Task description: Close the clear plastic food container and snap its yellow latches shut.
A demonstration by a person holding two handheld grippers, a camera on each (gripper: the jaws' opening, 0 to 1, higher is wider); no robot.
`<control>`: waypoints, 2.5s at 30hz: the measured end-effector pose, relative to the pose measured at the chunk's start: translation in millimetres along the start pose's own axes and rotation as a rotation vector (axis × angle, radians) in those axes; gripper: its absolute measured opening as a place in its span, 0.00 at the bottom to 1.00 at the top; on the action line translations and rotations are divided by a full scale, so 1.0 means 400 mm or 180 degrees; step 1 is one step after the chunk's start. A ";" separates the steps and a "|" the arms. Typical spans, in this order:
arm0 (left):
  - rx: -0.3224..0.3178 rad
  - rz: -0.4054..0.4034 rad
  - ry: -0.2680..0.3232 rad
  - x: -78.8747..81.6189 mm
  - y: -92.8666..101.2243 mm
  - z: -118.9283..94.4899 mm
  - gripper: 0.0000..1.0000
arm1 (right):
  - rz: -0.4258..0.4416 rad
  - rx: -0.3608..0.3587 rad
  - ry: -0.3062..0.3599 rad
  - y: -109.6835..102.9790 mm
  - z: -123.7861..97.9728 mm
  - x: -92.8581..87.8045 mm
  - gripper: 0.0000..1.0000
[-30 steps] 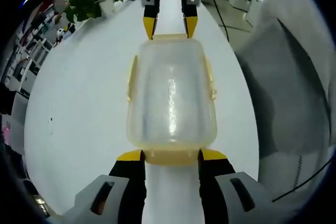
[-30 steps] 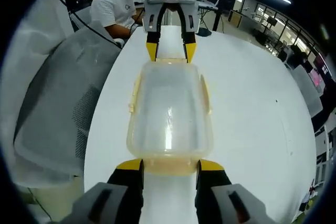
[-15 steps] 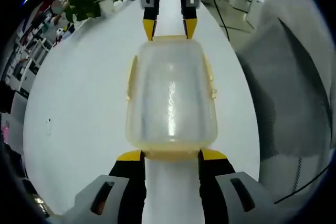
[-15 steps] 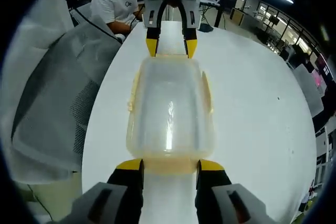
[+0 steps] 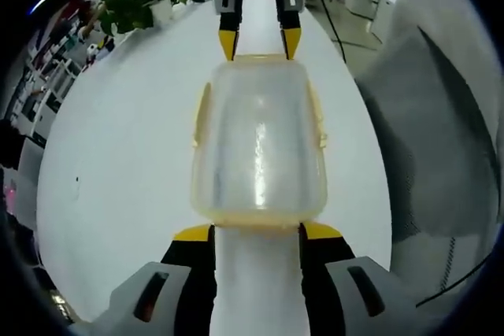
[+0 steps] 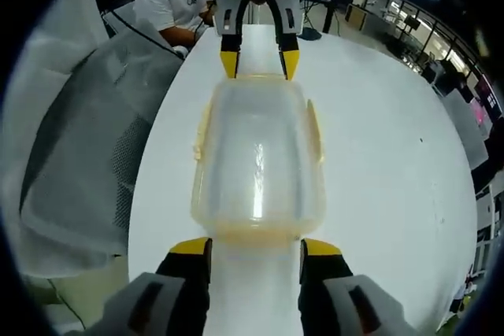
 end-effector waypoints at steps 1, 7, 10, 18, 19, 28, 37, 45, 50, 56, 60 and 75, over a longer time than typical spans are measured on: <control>0.0010 0.0017 0.0013 -0.001 0.000 -0.002 0.49 | 0.0011 0.0029 0.0005 -0.003 -0.002 -0.004 0.43; -0.0006 -0.0066 0.0038 -0.016 0.004 -0.014 0.48 | 0.0107 0.0027 0.0053 -0.006 -0.016 -0.016 0.43; 0.0002 -0.0145 0.0081 -0.018 0.003 -0.024 0.48 | 0.0242 0.0028 0.0110 -0.008 -0.026 -0.017 0.43; -0.0039 -0.0459 0.0230 -0.028 -0.001 -0.044 0.45 | 0.0826 -0.0002 0.0341 -0.012 -0.047 -0.008 0.41; -0.0062 -0.0534 0.0272 -0.029 0.000 -0.047 0.45 | 0.0971 0.0015 0.0404 -0.012 -0.050 -0.006 0.40; -0.0258 -0.1222 0.0538 -0.047 0.001 -0.048 0.45 | 0.2083 0.0151 0.0726 -0.022 -0.068 -0.001 0.36; -0.0578 -0.2091 0.0815 -0.020 0.009 -0.036 0.46 | 0.2669 0.0115 0.0802 -0.018 -0.054 0.013 0.28; -0.0547 -0.2715 0.0954 0.004 0.008 -0.023 0.47 | 0.2999 0.0053 0.0761 -0.010 -0.034 0.022 0.32; -0.0637 -0.3112 0.0911 0.014 0.022 -0.004 0.46 | 0.3063 0.0091 0.0695 -0.012 -0.023 0.029 0.29; -0.0486 -0.3297 0.0766 0.031 0.036 0.008 0.45 | 0.3073 0.0112 0.0639 -0.021 -0.012 0.039 0.32; -0.0370 -0.3344 0.0644 0.045 0.040 0.009 0.43 | 0.3078 0.0094 0.0631 -0.019 -0.012 0.043 0.32; -0.0229 -0.3653 0.0664 0.065 0.048 0.017 0.40 | 0.3368 0.0067 0.0479 -0.021 -0.013 0.053 0.26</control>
Point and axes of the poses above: the point that each gripper's makers call its tool centre point, and the gripper's own axes: z roughly forward along the fingers, y roughly to its right, x roughly out of its top, the point moved 8 cm from there along -z, roughly backward along the fingers, and after that the axes turned 12 degrees about -y, right-handed, at the moved point
